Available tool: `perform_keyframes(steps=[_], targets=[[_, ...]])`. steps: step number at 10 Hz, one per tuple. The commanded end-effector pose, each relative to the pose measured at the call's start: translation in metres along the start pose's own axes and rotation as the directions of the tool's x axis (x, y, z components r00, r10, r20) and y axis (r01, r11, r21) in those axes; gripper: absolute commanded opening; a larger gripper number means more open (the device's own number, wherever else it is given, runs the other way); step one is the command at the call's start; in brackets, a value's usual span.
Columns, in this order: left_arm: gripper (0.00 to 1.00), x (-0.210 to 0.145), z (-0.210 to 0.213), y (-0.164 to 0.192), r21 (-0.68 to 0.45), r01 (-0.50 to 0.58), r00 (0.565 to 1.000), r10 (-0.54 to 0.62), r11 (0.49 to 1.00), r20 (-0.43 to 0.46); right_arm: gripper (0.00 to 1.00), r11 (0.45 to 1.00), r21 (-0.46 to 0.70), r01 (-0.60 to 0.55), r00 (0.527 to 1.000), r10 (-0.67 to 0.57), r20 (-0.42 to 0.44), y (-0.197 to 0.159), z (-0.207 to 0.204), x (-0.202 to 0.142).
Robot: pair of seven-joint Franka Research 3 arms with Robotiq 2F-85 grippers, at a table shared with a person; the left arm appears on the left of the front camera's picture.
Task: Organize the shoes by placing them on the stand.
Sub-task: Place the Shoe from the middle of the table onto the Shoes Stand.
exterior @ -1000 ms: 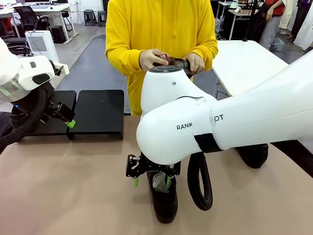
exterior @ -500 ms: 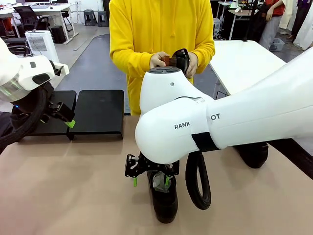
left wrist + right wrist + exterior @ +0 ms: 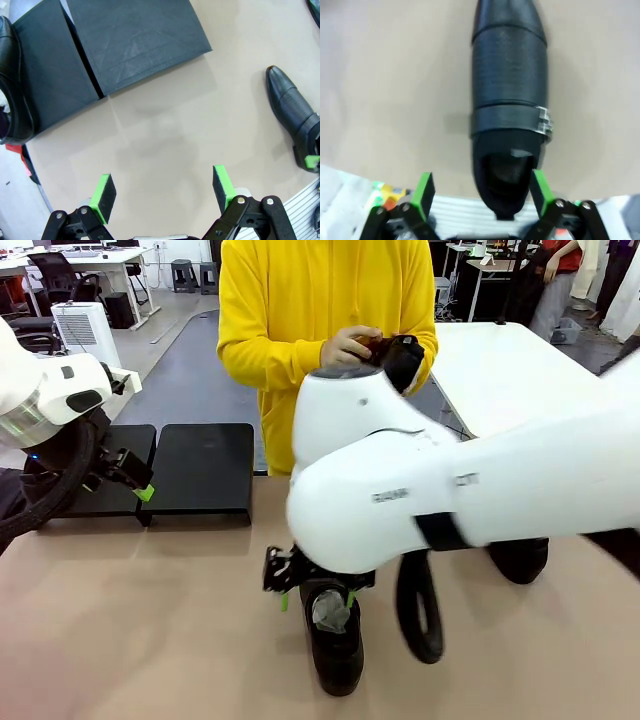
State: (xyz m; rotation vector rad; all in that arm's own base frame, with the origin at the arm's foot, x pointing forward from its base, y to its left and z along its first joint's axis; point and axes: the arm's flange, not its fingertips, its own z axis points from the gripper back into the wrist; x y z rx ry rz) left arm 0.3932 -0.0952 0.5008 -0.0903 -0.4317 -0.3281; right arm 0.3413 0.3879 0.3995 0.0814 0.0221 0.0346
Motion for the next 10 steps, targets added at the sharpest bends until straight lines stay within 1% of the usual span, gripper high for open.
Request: perform_keyframes(steps=[1, 2, 3, 4, 5, 6, 7, 8, 9, 10], targets=[[1.0, -0.009, 0.002, -0.037, -0.039, 0.039, 0.999, -0.039, 0.998, 0.018, 1.0, 0.992, 0.015, 0.122, 0.984, -0.123, 0.13, -0.073, 0.039, -0.02], [1.0, -0.022, 0.006, -0.073, -0.037, 0.054, 0.998, -0.053, 0.998, 0.031, 1.0, 0.978, 0.061, 0.2, 0.969, -0.207, 0.137, -0.103, 0.048, -0.024], [1.0, -0.035, 0.011, -0.104, -0.118, -0.006, 1.0, 0.005, 0.993, -0.009, 1.0, 0.954, 0.085, 0.288, 0.945, -0.298, 0.136, -0.128, 0.05, -0.024], [1.0, -0.045, 0.013, -0.128, -0.186, -0.078, 0.995, 0.063, 0.979, -0.082, 1.0, 0.922, 0.088, 0.377, 0.917, -0.385, 0.105, -0.15, 0.047, -0.02], [1.0, -0.05, 0.005, -0.156, -0.264, -0.197, 0.969, 0.147, 0.944, -0.2, 1.0, 0.904, 0.089, 0.418, 0.902, -0.425, 0.075, -0.162, 0.042, -0.017], [1.0, -0.055, 0.003, -0.177, -0.314, -0.199, 0.959, 0.119, 0.928, -0.256, 1.0, 0.884, 0.076, 0.461, 0.884, -0.465, 0.047, -0.171, 0.034, -0.013], [1.0, -0.061, 0.005, -0.19, -0.322, -0.18, 0.963, 0.1, 0.929, -0.251, 1.0, 0.866, 0.072, 0.495, 0.868, -0.497, 0.004, -0.179, 0.024, -0.01], [1.0, -0.058, 0.008, -0.175, -0.275, -0.106, 0.986, 0.067, 0.955, -0.15, 1.0, 0.843, 0.057, 0.535, 0.845, -0.533, -0.048, -0.182, 0.016, -0.009], [1.0, -0.068, 0.004, -0.193, -0.308, -0.148, 0.967, 0.072, 0.94, -0.246, 1.0, 0.893, 0.06, 0.447, 0.892, -0.45, 0.052, -0.189, 0.03, -0.013], [1.0, -0.068, 0.004, -0.193, -0.308, -0.148, 0.967, 0.072, 0.94, -0.246, 1.0, 0.893, 0.06, 0.447, 0.892, -0.45, 0.052, -0.189, 0.03, -0.013]])
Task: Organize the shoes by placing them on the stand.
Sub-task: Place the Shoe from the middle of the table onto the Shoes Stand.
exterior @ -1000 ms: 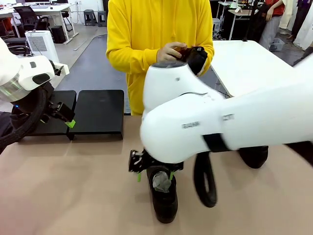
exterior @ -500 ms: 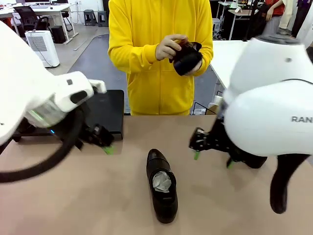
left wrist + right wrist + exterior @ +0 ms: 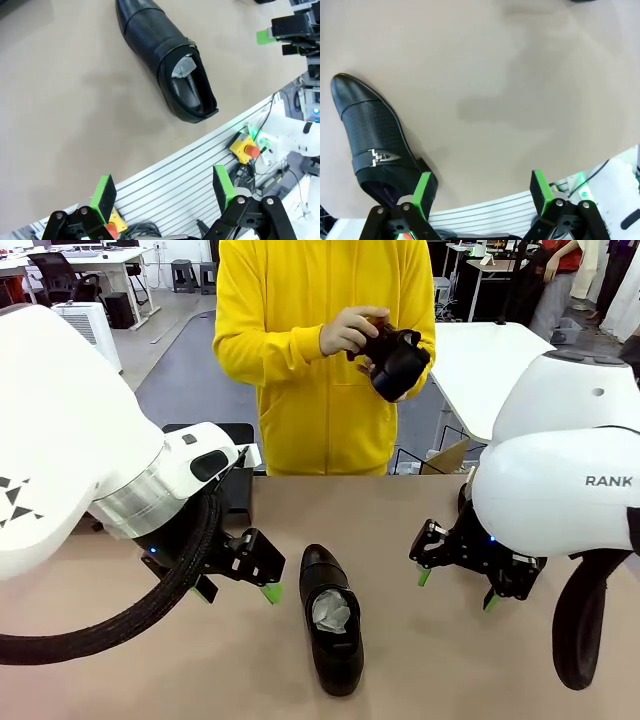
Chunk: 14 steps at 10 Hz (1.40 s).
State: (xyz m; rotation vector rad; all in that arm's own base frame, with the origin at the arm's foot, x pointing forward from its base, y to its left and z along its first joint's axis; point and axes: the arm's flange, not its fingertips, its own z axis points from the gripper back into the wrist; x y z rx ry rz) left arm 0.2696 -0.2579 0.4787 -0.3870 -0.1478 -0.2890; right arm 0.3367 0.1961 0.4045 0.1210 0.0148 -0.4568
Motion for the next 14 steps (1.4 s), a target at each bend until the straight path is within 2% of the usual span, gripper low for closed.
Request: perform_keyframes(steps=[1, 2, 4, 6, 8, 10, 14], targets=[[1.0, 0.0, 0.001, 0.0, -0.004, 0.001, 1.0, -0.001, 1.0, 0.003, 1.0, 1.0, 0.009, -0.025, 0.999, 0.025, 0.036, 0.001, 0.01, -0.002], [1.0, -0.005, -0.009, -0.009, 0.031, -0.009, 1.0, 0.009, 0.999, 0.0, 1.0, 1.0, 0.009, -0.025, 0.999, 0.025, 0.036, 0.001, 0.01, -0.002], [1.0, -0.011, -0.06, -0.048, -0.006, -0.083, 0.996, 0.083, 0.996, -0.012, 1.0, 1.0, 0.009, -0.025, 0.999, 0.025, 0.036, 0.001, 0.01, -0.002], [1.0, -0.01, -0.092, -0.064, -0.006, -0.15, 0.989, 0.15, 0.989, -0.009, 1.0, 1.0, 0.009, -0.025, 0.999, 0.025, 0.036, 0.001, 0.01, -0.002], [1.0, -0.008, -0.111, -0.076, 0.024, -0.141, 0.99, 0.141, 0.99, 0.01, 1.0, 1.0, 0.009, -0.025, 0.999, 0.025, 0.036, 0.001, 0.01, -0.002], [1.0, 0.003, -0.12, -0.072, 0.126, -0.142, 0.99, 0.138, 0.982, 0.04, 1.0, 1.0, 0.009, -0.025, 0.999, 0.025, 0.036, 0.001, 0.01, -0.002], [1.0, 0.022, -0.125, -0.058, 0.139, -0.303, 0.953, 0.297, 0.943, 0.065, 1.0, 1.0, 0.009, -0.025, 0.999, 0.025, 0.036, 0.001, 0.01, -0.002]])
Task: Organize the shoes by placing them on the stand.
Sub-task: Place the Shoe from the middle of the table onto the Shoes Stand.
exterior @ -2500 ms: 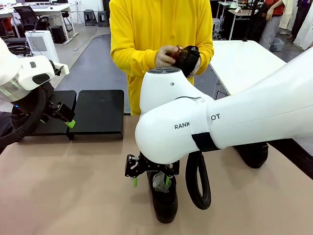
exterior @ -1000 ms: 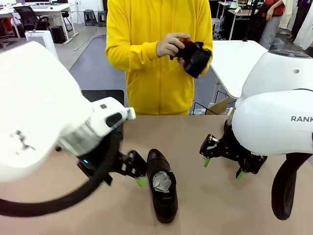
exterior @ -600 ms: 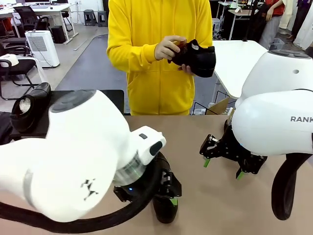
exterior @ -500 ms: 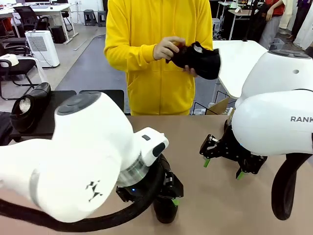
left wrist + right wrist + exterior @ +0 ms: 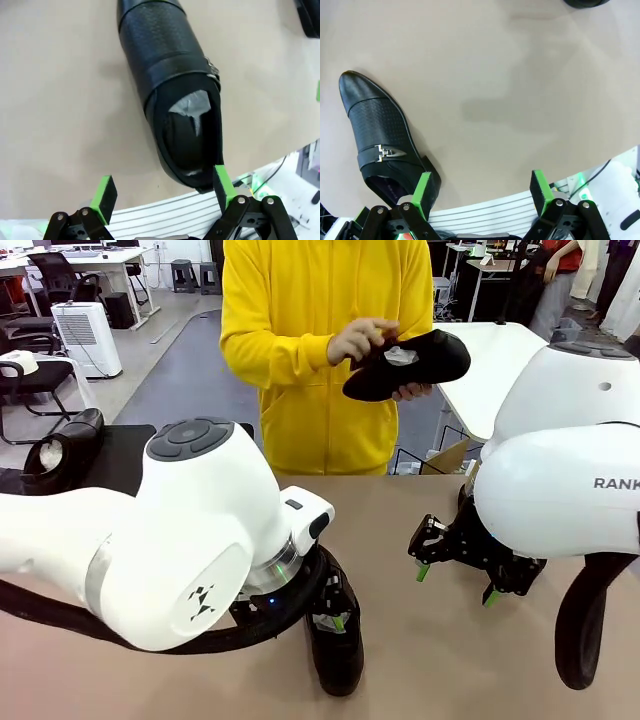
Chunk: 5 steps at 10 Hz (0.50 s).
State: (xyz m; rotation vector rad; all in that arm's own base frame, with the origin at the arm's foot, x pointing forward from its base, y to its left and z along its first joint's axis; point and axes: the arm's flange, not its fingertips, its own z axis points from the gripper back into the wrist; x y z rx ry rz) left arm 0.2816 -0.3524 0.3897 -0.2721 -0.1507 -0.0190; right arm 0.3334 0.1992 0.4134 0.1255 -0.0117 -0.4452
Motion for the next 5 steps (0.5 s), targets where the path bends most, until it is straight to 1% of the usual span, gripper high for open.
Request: perform_keyframes(steps=[1, 2, 3, 5], targets=[[1.0, 0.006, -0.011, -0.007, 0.024, -0.087, 0.996, 0.087, 0.996, 0.009, 1.0, 1.0, 0.0, -0.012, 1.0, 0.012, 0.012, -0.001, 0.001, 0.003], [1.0, 0.01, -0.021, -0.003, 0.037, -0.162, 0.987, 0.161, 0.986, 0.023, 1.0, 1.0, 0.0, -0.012, 1.0, 0.012, 0.012, -0.001, 0.001, 0.003], [1.0, 0.013, -0.028, -0.001, 0.043, -0.194, 0.981, 0.193, 0.98, 0.023, 1.0, 1.0, 0.0, -0.012, 1.0, 0.012, 0.012, -0.001, 0.001, 0.003], [1.0, 0.016, -0.036, 0.002, 0.077, -0.225, 0.974, 0.224, 0.971, 0.02, 1.0, 1.0, 0.0, -0.012, 1.0, 0.012, 0.012, -0.001, 0.001, 0.003]])
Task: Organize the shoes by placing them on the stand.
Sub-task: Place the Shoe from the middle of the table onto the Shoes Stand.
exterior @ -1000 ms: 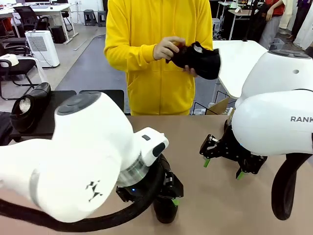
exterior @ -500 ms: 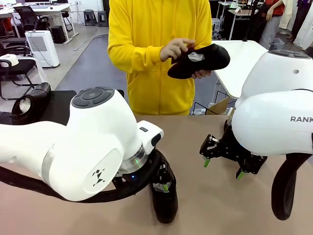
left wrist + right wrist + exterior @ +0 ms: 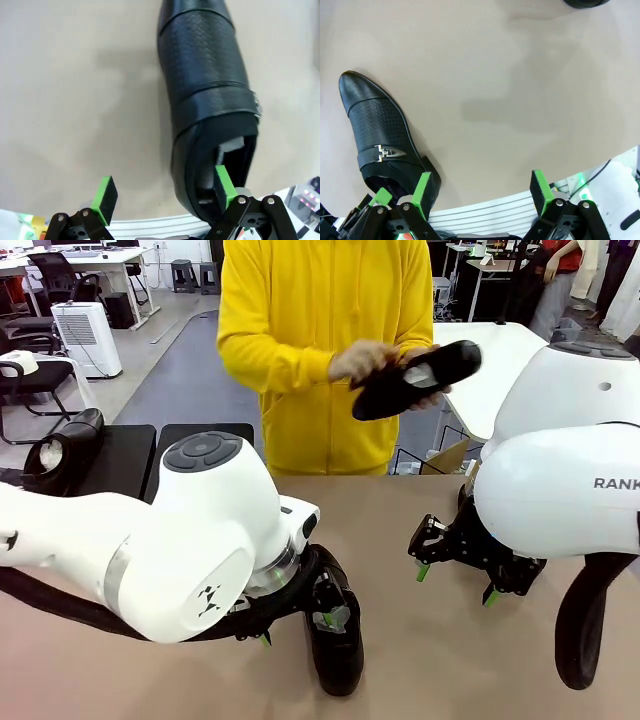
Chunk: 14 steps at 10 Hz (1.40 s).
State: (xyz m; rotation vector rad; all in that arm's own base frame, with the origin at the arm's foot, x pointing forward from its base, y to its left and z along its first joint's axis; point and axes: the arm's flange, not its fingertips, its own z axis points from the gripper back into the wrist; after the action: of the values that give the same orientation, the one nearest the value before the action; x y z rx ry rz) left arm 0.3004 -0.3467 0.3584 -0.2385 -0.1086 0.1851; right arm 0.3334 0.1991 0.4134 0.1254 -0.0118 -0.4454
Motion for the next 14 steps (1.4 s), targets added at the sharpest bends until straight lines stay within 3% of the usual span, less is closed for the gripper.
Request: perform_keyframes(steps=[1, 3, 4, 8, 9, 14], targets=[[1.0, 0.001, -0.007, -0.012, 0.038, -0.028, 0.999, 0.027, 0.999, 0.032, 1.0, 1.0, 0.0, -0.012, 1.0, 0.012, 0.011, -0.001, 0.001, 0.003], [0.95, 0.001, -0.015, -0.014, 0.061, -0.02, 1.0, 0.019, 0.998, 0.015, 1.0, 1.0, 0.0, -0.012, 1.0, 0.012, 0.011, -0.001, 0.001, 0.003], [0.81, 0.0, -0.019, -0.017, 0.083, -0.011, 1.0, 0.012, 0.997, -0.01, 1.0, 1.0, 0.0, -0.012, 1.0, 0.012, 0.011, -0.001, 0.001, 0.003], [0.06, -0.002, -0.023, -0.028, 0.079, 0.02, 0.999, -0.018, 0.997, -0.028, 1.0, 1.0, 0.0, -0.012, 1.0, 0.012, 0.011, -0.001, 0.001, 0.003], [0.0, -0.003, -0.023, -0.034, 0.071, 0.04, 0.999, -0.038, 0.997, -0.026, 1.0, 1.0, 0.0, -0.012, 1.0, 0.012, 0.011, -0.001, 0.001, 0.003], [0.0, -0.004, -0.019, -0.032, 0.055, 0.091, 0.994, -0.088, 0.994, -0.06, 1.0, 1.0, 0.0, -0.012, 1.0, 0.012, 0.011, -0.001, 0.001, 0.003]])
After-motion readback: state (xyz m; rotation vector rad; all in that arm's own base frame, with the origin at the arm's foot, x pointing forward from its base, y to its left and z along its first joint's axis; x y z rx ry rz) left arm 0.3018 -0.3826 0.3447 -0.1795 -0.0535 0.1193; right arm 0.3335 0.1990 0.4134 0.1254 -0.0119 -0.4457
